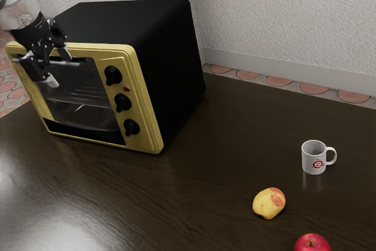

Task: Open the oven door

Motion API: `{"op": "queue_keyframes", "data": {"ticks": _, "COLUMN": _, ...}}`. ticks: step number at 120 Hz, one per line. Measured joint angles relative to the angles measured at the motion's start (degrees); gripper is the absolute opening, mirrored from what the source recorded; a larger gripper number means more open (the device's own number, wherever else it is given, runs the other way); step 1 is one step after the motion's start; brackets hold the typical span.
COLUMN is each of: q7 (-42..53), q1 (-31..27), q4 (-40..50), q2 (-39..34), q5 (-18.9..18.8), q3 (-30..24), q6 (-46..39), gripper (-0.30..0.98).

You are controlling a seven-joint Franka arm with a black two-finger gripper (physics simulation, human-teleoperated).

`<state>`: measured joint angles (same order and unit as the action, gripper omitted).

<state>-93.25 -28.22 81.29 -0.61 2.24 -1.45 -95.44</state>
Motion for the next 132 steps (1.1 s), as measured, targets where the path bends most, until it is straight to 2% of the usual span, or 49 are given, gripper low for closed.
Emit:
{"op": "queue_keyframes", "data": {"ticks": 24, "q7": -1.6, "q1": -3.8, "q4": 0.1, "q2": 1.3, "q5": 1.5, "q3": 0.3, "q6": -6.1, "gripper": 0.69}}
{"op": "queue_keyframes", "data": {"ticks": 65, "q7": -2.4, "q1": -10.2, "q4": 1.5, "q2": 2.1, "q5": 3.0, "q3": 0.3, "q6": -9.8, "gripper": 0.69}}
{"op": "queue_keyframes", "data": {"ticks": 87, "q7": -1.8, "q1": -15.0, "q4": 5.0, "q2": 0.6, "q5": 2.8, "q3": -4.6, "q6": -13.8, "gripper": 0.69}}
{"op": "queue_keyframes", "data": {"ticks": 132, "q7": -1.0, "q1": -12.3, "q4": 7.6, "q2": 1.4, "q5": 3.0, "q3": -4.6, "q6": -18.5, "gripper": 0.69}}
